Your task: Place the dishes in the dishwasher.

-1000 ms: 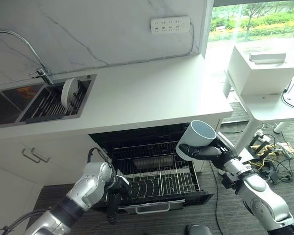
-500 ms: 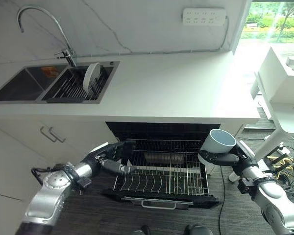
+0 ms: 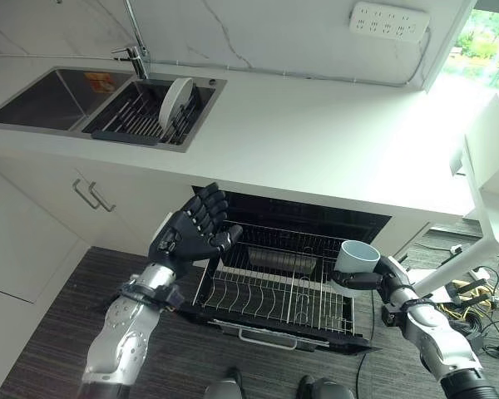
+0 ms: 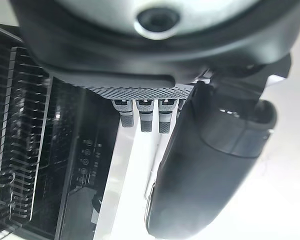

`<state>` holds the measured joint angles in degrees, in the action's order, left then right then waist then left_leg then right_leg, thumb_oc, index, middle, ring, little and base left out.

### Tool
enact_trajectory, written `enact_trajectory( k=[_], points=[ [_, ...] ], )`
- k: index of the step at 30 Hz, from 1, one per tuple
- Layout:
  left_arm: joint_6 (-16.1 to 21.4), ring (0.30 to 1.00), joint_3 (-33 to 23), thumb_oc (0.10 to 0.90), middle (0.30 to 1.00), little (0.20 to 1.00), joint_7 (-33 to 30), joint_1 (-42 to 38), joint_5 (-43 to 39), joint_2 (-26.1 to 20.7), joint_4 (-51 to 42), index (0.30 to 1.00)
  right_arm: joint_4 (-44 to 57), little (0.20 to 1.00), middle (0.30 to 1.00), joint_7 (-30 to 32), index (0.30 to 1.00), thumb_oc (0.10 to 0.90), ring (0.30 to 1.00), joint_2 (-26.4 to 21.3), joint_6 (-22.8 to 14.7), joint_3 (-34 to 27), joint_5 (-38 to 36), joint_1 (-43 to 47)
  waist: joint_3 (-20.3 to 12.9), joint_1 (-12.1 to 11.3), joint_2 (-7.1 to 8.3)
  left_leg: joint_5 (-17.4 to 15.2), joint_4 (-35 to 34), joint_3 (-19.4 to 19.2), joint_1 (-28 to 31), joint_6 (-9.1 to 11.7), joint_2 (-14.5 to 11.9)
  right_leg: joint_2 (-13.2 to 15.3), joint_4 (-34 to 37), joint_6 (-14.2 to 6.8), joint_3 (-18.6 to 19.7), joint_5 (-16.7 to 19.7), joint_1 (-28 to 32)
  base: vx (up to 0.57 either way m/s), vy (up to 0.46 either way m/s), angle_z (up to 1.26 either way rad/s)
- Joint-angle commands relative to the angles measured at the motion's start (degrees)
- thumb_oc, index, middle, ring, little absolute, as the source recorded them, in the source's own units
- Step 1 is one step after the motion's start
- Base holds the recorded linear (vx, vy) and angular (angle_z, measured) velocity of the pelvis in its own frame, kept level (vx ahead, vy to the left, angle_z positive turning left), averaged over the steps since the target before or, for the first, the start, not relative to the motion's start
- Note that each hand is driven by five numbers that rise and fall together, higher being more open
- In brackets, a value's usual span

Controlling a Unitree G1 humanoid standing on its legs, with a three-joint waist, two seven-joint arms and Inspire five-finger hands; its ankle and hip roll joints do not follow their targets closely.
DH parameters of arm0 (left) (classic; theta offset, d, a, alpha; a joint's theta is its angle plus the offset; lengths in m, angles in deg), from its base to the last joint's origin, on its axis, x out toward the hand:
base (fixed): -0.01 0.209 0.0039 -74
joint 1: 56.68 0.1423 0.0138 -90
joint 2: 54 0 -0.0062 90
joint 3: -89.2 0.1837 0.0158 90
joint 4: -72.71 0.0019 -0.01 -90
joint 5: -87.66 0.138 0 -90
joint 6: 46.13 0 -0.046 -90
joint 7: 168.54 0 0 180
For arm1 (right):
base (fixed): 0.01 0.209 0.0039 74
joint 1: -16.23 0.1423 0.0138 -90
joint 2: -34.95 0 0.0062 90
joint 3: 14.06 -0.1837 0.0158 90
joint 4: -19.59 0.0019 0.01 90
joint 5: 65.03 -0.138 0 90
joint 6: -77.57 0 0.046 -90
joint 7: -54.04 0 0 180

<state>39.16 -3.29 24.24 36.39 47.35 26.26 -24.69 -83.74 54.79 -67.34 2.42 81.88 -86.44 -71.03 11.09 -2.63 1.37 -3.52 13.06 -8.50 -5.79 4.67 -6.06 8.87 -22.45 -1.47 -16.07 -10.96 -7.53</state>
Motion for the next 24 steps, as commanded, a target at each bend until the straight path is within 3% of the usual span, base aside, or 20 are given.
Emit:
enact_trajectory(
  k=[1, 11, 24],
  points=[
    [7.25, 0.900, -1.55, 0.800, 0.900, 0.900, 1.36, -5.29, -4.29, -1.95, -7.37, 0.900, 0.36, 0.300, 0.300, 0.47, 0.300, 0.400, 0.300, -1.01, -5.52, -1.10, 1.03, 6.25, -2.26, -0.84, 0.96, -8.44, 4.13, 0.99, 0.39, 0.35, -2.16, 1.85, 5.26, -5.97, 1.11, -0.16, 4.26, 0.01, -0.037, 0.02],
    [6.87, 0.900, -0.08, 0.800, 0.900, 0.900, 1.95, -7.11, -5.95, -2.61, -8.35, 0.900, -10.80, 0.300, 0.300, 1.52, 0.300, 0.400, 0.300, -1.94, -6.80, 1.54, -0.49, 10.28, -2.30, -2.32, 0.57, -8.17, 4.13, 1.58, 0.31, 0.66, -2.29, 1.81, 5.26, -5.79, 0.21, -0.21, 4.60, 0.00, -0.021, 0.04],
    [8.77, 0.900, 0.61, 0.800, 0.900, 0.900, 1.51, -7.91, -8.55, -1.88, -9.82, 0.900, -24.32, 0.300, 0.300, 3.71, 0.300, 0.400, 0.300, -0.82, -10.93, 3.68, -3.58, 15.18, -2.66, -3.73, -1.61, -7.58, 4.13, 2.52, 0.15, 1.14, -2.09, 2.41, 5.26, -5.25, -1.21, -0.53, 5.20, 0.03, -0.035, 0.02]
  ],
)
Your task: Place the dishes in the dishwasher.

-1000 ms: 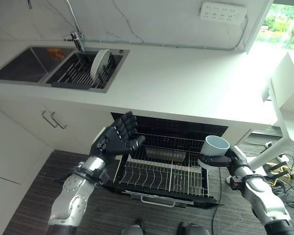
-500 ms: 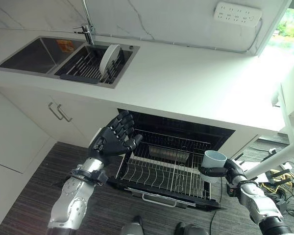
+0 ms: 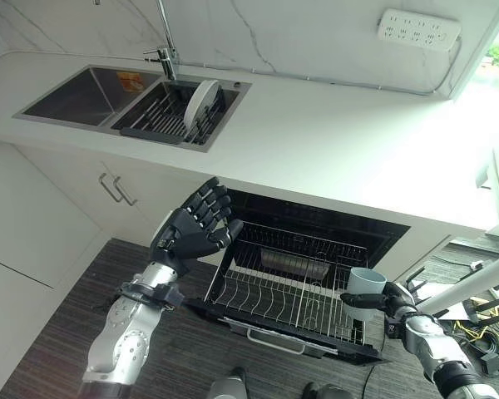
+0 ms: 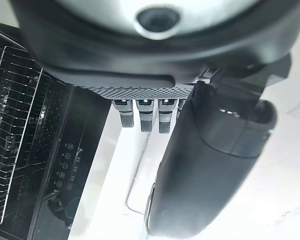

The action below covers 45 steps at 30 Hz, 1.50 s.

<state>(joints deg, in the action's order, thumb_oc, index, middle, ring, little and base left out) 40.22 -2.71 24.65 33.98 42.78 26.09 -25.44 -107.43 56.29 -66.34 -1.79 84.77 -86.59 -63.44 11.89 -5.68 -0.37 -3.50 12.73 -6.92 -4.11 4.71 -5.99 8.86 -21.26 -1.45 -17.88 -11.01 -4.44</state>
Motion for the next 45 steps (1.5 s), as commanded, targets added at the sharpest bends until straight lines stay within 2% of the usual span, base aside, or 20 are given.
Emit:
enact_trajectory(
  k=[1, 9, 15, 17, 18, 20, 22, 23, 34, 39, 43, 45],
  points=[
    [7.60, 0.900, 0.16, 0.800, 0.900, 0.900, 0.90, -5.58, -3.99, -1.57, -9.13, 0.900, -1.39, 0.300, 0.300, 2.60, 0.300, 0.400, 0.300, -1.69, -6.95, 0.90, -3.55, 7.98, -3.48, -0.71, -0.09, -7.53, 4.46, 1.00, -1.64, 1.11, -2.16, 2.48, 4.07, -5.24, 0.58, -0.53, 2.06, 0.01, -0.054, 0.00],
    [8.23, 0.900, 0.95, 0.800, 0.900, 0.900, -0.25, -6.34, -6.81, -3.16, -9.15, 0.900, -9.54, 0.300, 0.300, 3.58, 0.300, 0.400, 0.300, -3.50, -7.90, 1.46, -5.46, 14.37, -1.85, -1.31, -2.45, -6.57, 4.46, 1.76, -3.34, 1.43, -1.88, 3.07, 4.07, -5.05, 0.20, 0.01, 0.73, -0.01, -0.031, 0.06],
    [8.40, 0.900, 1.93, 0.800, 0.900, 0.900, -0.23, -7.92, -9.01, -3.84, -8.93, 0.900, -13.01, 0.300, 0.300, 2.94, 0.300, 0.400, 0.300, -4.62, -7.23, 2.69, -5.48, 18.36, -0.52, -1.54, -3.15, -6.14, 4.46, 2.29, -4.32, 1.33, -1.52, 3.18, 4.07, -4.98, 0.36, 0.51, -0.31, -0.03, -0.015, 0.04],
    [9.78, 0.900, 2.33, 0.800, 0.900, 0.900, -0.47, -8.55, -9.35, -4.63, -8.84, 0.900, -13.91, 0.300, 0.300, 3.07, 0.300, 0.400, 0.300, -5.25, -6.93, 3.44, -5.74, 20.26, 0.23, -1.66, -3.50, -5.87, 4.46, 2.52, -4.96, 1.31, -1.40, 3.31, 4.07, -4.95, 0.47, 0.81, -1.02, -0.07, -0.002, 0.02],
    [10.38, 0.900, 2.43, 0.800, 0.900, 0.900, -0.72, -8.96, -10.08, -4.86, -8.69, 0.900, -14.39, 0.356, 0.356, 3.24, 0.356, 0.438, 0.356, -5.45, -6.96, 3.67, -5.97, 20.99, 0.52, -1.75, -3.64, -5.79, 4.46, 2.63, -5.25, 1.26, -1.31, 3.38, 4.07, -4.96, 0.47, 0.90, -1.29, -0.08, 0.008, 0.02],
    [10.94, 0.900, 2.46, 0.800, 0.900, 0.900, -0.75, -9.58, -10.23, -5.02, -8.32, 0.900, -15.22, 0.418, 0.418, 3.49, 0.418, 0.478, 0.418, -5.54, -7.04, 3.99, -6.04, 22.02, 0.86, -1.86, -3.77, -5.62, 4.46, 2.72, -5.64, 1.21, -1.19, 3.46, 4.07, -4.95, 0.38, 1.03, -1.62, -0.05, 0.010, 0.01],
    [11.17, 0.900, 2.54, 0.800, 0.900, 0.900, -0.94, -9.87, -10.02, -5.13, -8.29, 0.900, -16.04, 0.571, 0.571, 4.03, 0.571, 0.580, 0.571, -5.79, -7.39, 4.17, -6.00, 22.58, 1.13, -1.96, -3.86, -5.47, 4.46, 2.79, -5.96, 1.17, -1.16, 3.57, 4.07, -4.96, 0.34, 1.17, -1.87, -0.04, 0.009, 0.02],
    [11.18, 0.900, 2.51, 0.800, 0.900, 0.900, -0.89, -9.88, -10.07, -5.21, -8.20, 0.900, -16.51, 0.900, 0.900, 3.66, 0.900, 0.800, 0.900, -6.10, -7.58, 3.95, -6.09, 22.57, 1.21, -2.00, -3.85, -5.44, 4.46, 2.82, -5.99, 1.14, -1.11, 3.59, 4.07, -4.96, 0.31, 1.21, -1.87, 0.00, 0.000, 0.00],
    [11.42, 0.900, 2.14, 0.800, 0.900, 0.900, -0.16, -9.70, -10.50, -5.49, -7.94, 0.900, -17.45, 0.900, 0.900, 2.17, 0.900, 0.800, 0.900, -6.58, -6.99, 4.76, -6.51, 22.65, 1.49, -2.41, -3.28, -5.37, 4.46, 3.29, -6.18, 1.07, -0.77, 3.70, 4.07, -4.98, 0.31, 1.24, -1.92, 0.00, 0.000, 0.00],
    [11.31, 0.900, 1.93, 0.800, 0.900, 0.900, -0.01, -9.62, -10.36, -5.70, -7.77, 0.900, -14.29, 0.900, 0.900, 2.78, 0.900, 0.800, 0.900, -7.37, -4.87, 5.48, -5.93, 22.72, 1.72, -2.21, -2.78, -5.45, 4.46, 3.21, -5.85, 1.12, -0.91, 3.48, 4.07, -4.98, 0.62, 1.28, -1.73, 0.00, 0.000, 0.00],
    [11.54, 0.900, 1.92, 0.800, 0.900, 0.900, 0.08, -9.48, -9.41, -5.45, -7.90, 0.900, -9.04, 0.900, 0.900, 3.87, 0.900, 0.800, 0.900, -7.63, -1.03, 6.47, -4.51, 22.45, 2.04, -1.86, -2.08, -5.63, 4.46, 3.14, -5.87, 1.11, -1.01, 3.27, 4.07, -4.95, 1.08, 1.27, -1.96, 0.00, 0.000, 0.00],
    [11.88, 0.900, 1.57, 0.800, 0.900, 0.900, 0.10, -9.05, -9.41, -5.78, -8.18, 0.900, -6.68, 0.900, 0.900, 4.51, 0.900, 0.800, 0.900, -8.11, -0.59, 6.56, -4.42, 21.90, 2.07, -1.68, -1.78, -5.63, 4.46, 3.03, -5.78, 1.06, -1.13, 3.07, 4.07, -4.92, 1.36, 1.32, -1.95, 0.01, 0.003, -0.02]
  ],
)
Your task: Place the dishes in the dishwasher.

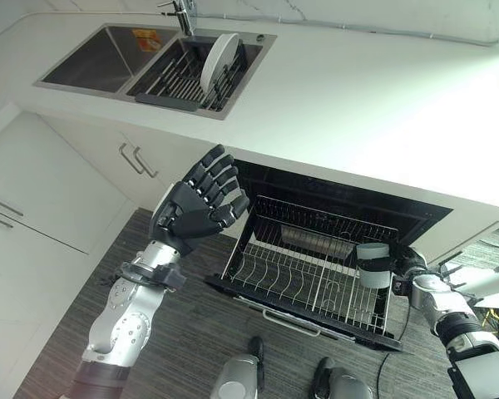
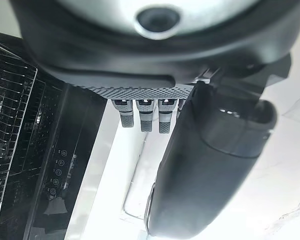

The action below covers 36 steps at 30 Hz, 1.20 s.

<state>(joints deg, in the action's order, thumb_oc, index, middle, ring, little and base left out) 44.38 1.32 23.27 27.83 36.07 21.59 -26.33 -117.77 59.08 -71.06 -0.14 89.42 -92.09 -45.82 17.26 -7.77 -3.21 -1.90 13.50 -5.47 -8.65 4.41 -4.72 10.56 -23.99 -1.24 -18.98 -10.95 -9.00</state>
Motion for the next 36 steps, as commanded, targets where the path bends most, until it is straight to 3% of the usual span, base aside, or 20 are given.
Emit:
enact_trajectory(
  k=[1, 11, 17, 22, 28, 36],
  points=[
    [7.70, 0.900, -2.68, 0.800, 0.900, 0.900, 1.46, -2.96, -2.67, -1.32, -7.15, 0.900, 4.80, 0.900, 0.900, 2.32, 0.900, 0.800, 0.900, -3.31, -2.25, 1.67, 1.89, 4.07, -3.38, 0.56, 1.20, -7.28, 3.68, 1.46, -1.10, 1.37, -2.49, 1.23, 6.80, -5.12, 2.68, 1.22, 2.68, 0.02, 0.009, -0.05],
    [8.60, 0.900, -4.36, 0.800, 0.900, 0.900, 1.44, -1.03, -1.14, -0.45, -8.85, 0.900, 19.12, 0.900, 0.900, 5.48, 0.900, 0.800, 0.900, -2.96, -1.34, -3.08, 1.91, -0.44, -4.11, 1.84, 2.30, -7.72, 3.68, 1.03, -0.31, 1.36, -2.94, 0.51, 6.80, -5.14, 3.72, 0.75, 3.22, 0.01, 0.011, -0.04],
    [9.44, 0.900, -6.55, 0.800, 0.900, 0.900, 3.14, 2.08, -1.25, 0.67, -9.89, 0.900, 30.94, 0.900, 0.900, 4.04, 0.900, 0.800, 0.900, -1.31, -1.85, -8.34, 3.05, -9.42, -5.19, 2.87, 3.15, -8.14, 3.68, 0.57, 0.56, 1.19, -3.05, 0.33, 6.80, -5.40, 4.09, 0.32, 4.02, 0.01, 0.042, -0.02],
    [9.63, 0.900, -8.88, 0.800, 0.900, 0.900, 5.17, 4.43, -0.84, 1.90, -9.98, 0.900, 40.30, 0.900, 0.900, 2.25, 0.900, 0.800, 0.900, 2.96, -2.01, -12.85, 2.60, -16.57, -6.73, 4.54, 4.02, -8.75, 3.68, -0.51, 1.82, 1.20, -3.29, 0.27, 6.80, -5.84, 4.37, -0.21, 5.02, 0.01, 0.043, -0.05],
    [10.24, 0.900, -9.96, 0.800, 0.900, 0.900, 5.36, 5.76, 3.04, 2.10, -9.67, 0.900, 48.35, 0.900, 0.900, -1.79, 0.900, 0.800, 0.900, 5.11, -1.84, -14.66, 1.99, -21.53, -8.08, 6.20, 4.25, -9.38, 3.68, -1.76, 3.19, 1.17, -3.60, -0.03, 6.80, -6.08, 5.02, -0.74, 5.86, -0.02, 0.035, -0.09],
    [11.19, 0.900, -10.96, 0.800, 0.900, 0.900, 2.95, 6.75, 8.07, 1.37, -9.18, 0.900, 61.85, 0.900, 0.900, -6.67, 0.900, 0.800, 0.900, 5.23, -9.29, -18.66, 0.16, -25.66, -9.58, 9.17, 3.72, -10.13, 3.68, -4.10, 4.84, 1.30, -4.47, -1.12, 6.80, -6.31, 7.06, -1.14, 5.95, -0.03, 0.024, -0.21]
  ],
)
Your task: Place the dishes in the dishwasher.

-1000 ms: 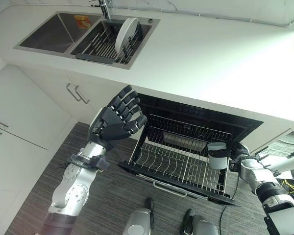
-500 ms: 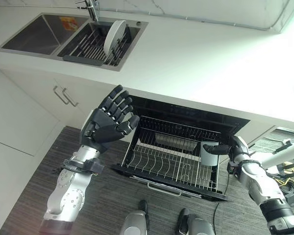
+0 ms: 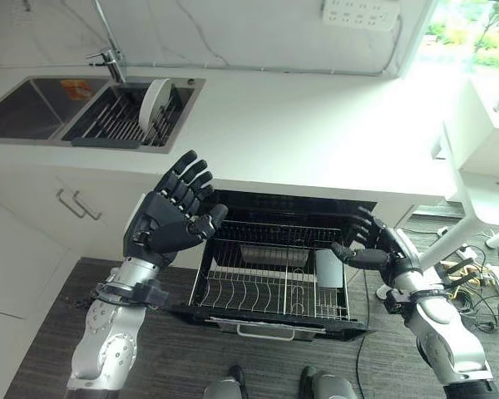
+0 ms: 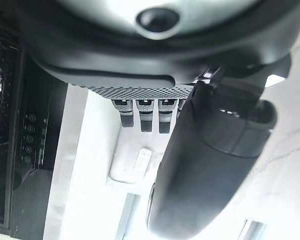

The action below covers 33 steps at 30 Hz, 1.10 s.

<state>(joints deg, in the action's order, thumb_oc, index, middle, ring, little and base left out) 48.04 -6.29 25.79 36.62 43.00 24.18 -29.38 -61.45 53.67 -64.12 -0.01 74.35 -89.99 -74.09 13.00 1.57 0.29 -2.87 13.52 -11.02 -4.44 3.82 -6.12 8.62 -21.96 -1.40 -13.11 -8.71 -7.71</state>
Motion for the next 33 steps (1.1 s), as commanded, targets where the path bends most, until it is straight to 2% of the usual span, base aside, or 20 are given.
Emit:
enact_trajectory(
  k=[1, 7, 12, 15, 16, 18, 19, 21, 24, 25, 29, 31, 32, 33],
  points=[
    [7.68, 0.900, -3.40, 0.800, 0.900, 0.900, 0.29, -1.92, 1.44, -1.20, -6.16, 0.900, 6.50, 0.900, 0.900, -1.38, 0.900, 0.800, 0.900, -1.80, -9.98, -3.92, -2.19, 2.21, -5.41, 0.05, 0.17, -9.20, 3.67, 1.22, 0.73, 1.87, -3.18, 0.75, 4.77, -6.16, 1.43, -3.37, 4.59, -0.01, 0.015, -0.24],
    [8.00, 0.900, -3.74, 0.800, 0.900, 0.900, -0.08, -1.46, 1.83, -1.66, -6.94, 0.900, 11.63, 0.900, 0.900, -2.68, 0.900, 0.800, 0.900, -2.85, -13.74, -6.93, -3.81, -0.14, -6.00, 1.97, -0.11, -9.60, 3.67, -0.35, 1.47, 1.76, -3.79, 0.25, 4.77, -6.30, 3.32, -3.28, 4.08, -0.01, 0.010, -0.20],
    [8.13, 0.900, -3.02, 0.800, 0.900, 0.900, -0.59, -2.00, 2.02, -1.70, -7.04, 0.900, 12.36, 0.900, 0.900, -3.04, 0.900, 0.800, 0.900, -3.65, -14.32, -6.74, -4.39, 0.35, -6.14, 2.29, -0.21, -9.59, 3.67, -0.72, 1.61, 1.67, -3.91, -0.13, 4.77, -6.10, 3.75, -3.16, 3.82, -0.01, -0.025, -0.17],
    [8.18, 0.900, -2.72, 0.800, 0.900, 0.900, -1.18, -2.29, 2.18, -1.67, -7.18, 0.900, 12.90, 0.900, 0.900, -3.02, 0.900, 0.800, 0.900, -3.96, -14.11, -6.44, -4.32, 0.93, -6.19, 2.28, -0.28, -9.48, 3.67, -0.78, 1.52, 1.73, -4.09, -0.37, 4.77, -5.92, 3.66, -3.19, 3.71, 0.00, -0.035, -0.05],
    [11.20, 0.900, 3.16, 0.800, 0.900, 0.900, 0.38, -5.30, 8.86, 2.20, -4.90, 0.900, 7.50, 0.900, 0.900, -5.46, 0.900, 0.800, 0.900, -5.44, -17.38, -5.77, -3.55, 5.77, -5.46, 0.17, 0.55, -7.63, 3.67, -2.65, -1.08, 1.95, -4.73, -1.54, 4.77, -4.46, 2.47, -2.49, 1.97, 0.00, -0.048, -0.01],
    [11.29, 0.900, 3.33, 0.800, 0.900, 0.900, 0.22, -5.01, 9.04, 2.15, -5.05, 0.900, 8.01, 0.900, 0.900, -5.56, 0.900, 0.800, 0.900, -5.14, -17.61, -5.48, -4.38, 5.25, -5.63, 0.27, 0.40, -7.74, 3.67, -2.28, -1.20, 1.93, -4.87, -1.68, 4.77, -4.33, 2.32, -2.57, 2.03, -0.01, -0.056, -0.06],
    [11.19, 0.900, 3.37, 0.800, 0.900, 0.900, -0.10, -4.52, 8.79, 1.99, -4.84, 0.900, 8.41, 0.900, 0.900, -5.01, 0.900, 0.800, 0.900, -4.29, -17.91, -5.39, -4.72, 4.17, -6.10, 0.27, 0.16, -8.03, 3.67, -0.87, -1.49, 1.70, -4.18, -2.18, 4.77, -4.16, 2.63, -2.77, 2.03, 0.00, -0.060, -0.13],
    [10.41, 0.900, 3.10, 0.800, 0.900, 0.900, -0.01, -4.39, 6.91, 1.70, -4.73, 0.900, 8.35, 0.900, 0.900, -4.40, 0.900, 0.800, 0.900, -4.49, -17.97, -5.81, -5.69, 3.80, -6.52, 0.36, -0.02, -8.14, 3.67, -0.36, -1.35, 1.67, -3.45, -2.50, 4.77, -4.08, 3.16, -2.84, 1.86, 0.02, -0.023, 0.01],
    [10.06, 0.900, 2.40, 0.800, 0.900, 0.900, 0.93, -4.03, 4.92, 1.88, -5.13, 0.900, 8.03, 0.900, 0.900, -4.01, 0.900, 0.800, 0.900, -5.31, -17.44, -6.47, -5.68, 3.84, -6.44, -0.54, -0.17, -6.98, 3.67, 1.50, -1.10, 1.90, -1.23, -2.61, 4.77, -3.93, 4.32, -2.94, 2.13, 0.06, 0.152, 0.08],
    [9.86, 0.900, 1.60, 0.800, 0.900, 0.900, 1.06, -2.96, 3.14, 3.08, -6.58, 0.900, 7.95, 0.900, 0.900, -3.00, 0.900, 0.800, 0.900, -6.02, -16.67, -6.91, -5.30, 4.85, -5.80, -1.73, 0.15, -5.32, 3.67, 3.60, -2.07, 2.97, -2.49, -1.79, 4.77, -4.00, 5.31, -2.91, 2.71, 0.03, 0.375, -0.03],
    [11.65, 0.900, 1.27, 0.800, 0.900, 0.900, 1.04, -2.19, 1.97, 3.87, -7.08, 0.900, 9.41, 0.900, 0.900, -1.74, 0.900, 0.800, 0.900, -6.53, -16.16, -8.03, -3.69, 5.36, -6.13, -0.51, -0.16, -4.79, 3.67, 4.56, -1.96, 5.01, -9.90, 1.08, 4.77, -5.20, 5.43, -2.50, 2.36, 0.02, 0.570, -0.17],
    [12.60, 0.900, 0.82, 0.800, 0.900, 0.900, 1.05, -1.83, 1.65, 3.74, -7.05, 0.900, 10.38, 0.900, 0.900, -1.97, 0.900, 0.800, 0.900, -7.72, -15.37, -8.81, -4.51, 5.32, -6.25, -0.42, -0.28, -5.82, 3.67, 6.19, -1.54, 5.16, -9.35, 2.25, 4.77, -6.38, 6.32, -2.09, 1.79, 0.01, 0.577, 0.01],
    [12.95, 0.900, -0.15, 0.800, 0.900, 0.900, 1.03, -1.68, 0.84, 3.10, -7.52, 0.900, 11.16, 0.900, 0.900, -1.52, 0.900, 0.800, 0.900, -9.02, -14.83, -9.92, -5.30, 5.61, -6.17, -0.21, -0.44, -7.13, 3.67, 7.18, -1.06, 5.29, -8.51, 4.18, 4.77, -8.21, 7.33, -1.16, 0.73, 0.01, 0.671, -0.21],
    [12.15, 0.900, -0.79, 0.800, 0.900, 0.900, 1.50, -2.24, 0.16, 2.66, -7.49, 0.900, 11.28, 0.900, 0.900, -1.38, 0.900, 0.800, 0.900, -8.92, -14.98, -10.76, -5.62, 5.44, -5.95, 0.25, -0.39, -7.74, 3.67, 6.04, -0.74, 5.07, -8.02, 6.20, 4.77, -9.97, 7.88, -0.16, 0.21, 0.03, 0.882, -0.42]
  ],
)
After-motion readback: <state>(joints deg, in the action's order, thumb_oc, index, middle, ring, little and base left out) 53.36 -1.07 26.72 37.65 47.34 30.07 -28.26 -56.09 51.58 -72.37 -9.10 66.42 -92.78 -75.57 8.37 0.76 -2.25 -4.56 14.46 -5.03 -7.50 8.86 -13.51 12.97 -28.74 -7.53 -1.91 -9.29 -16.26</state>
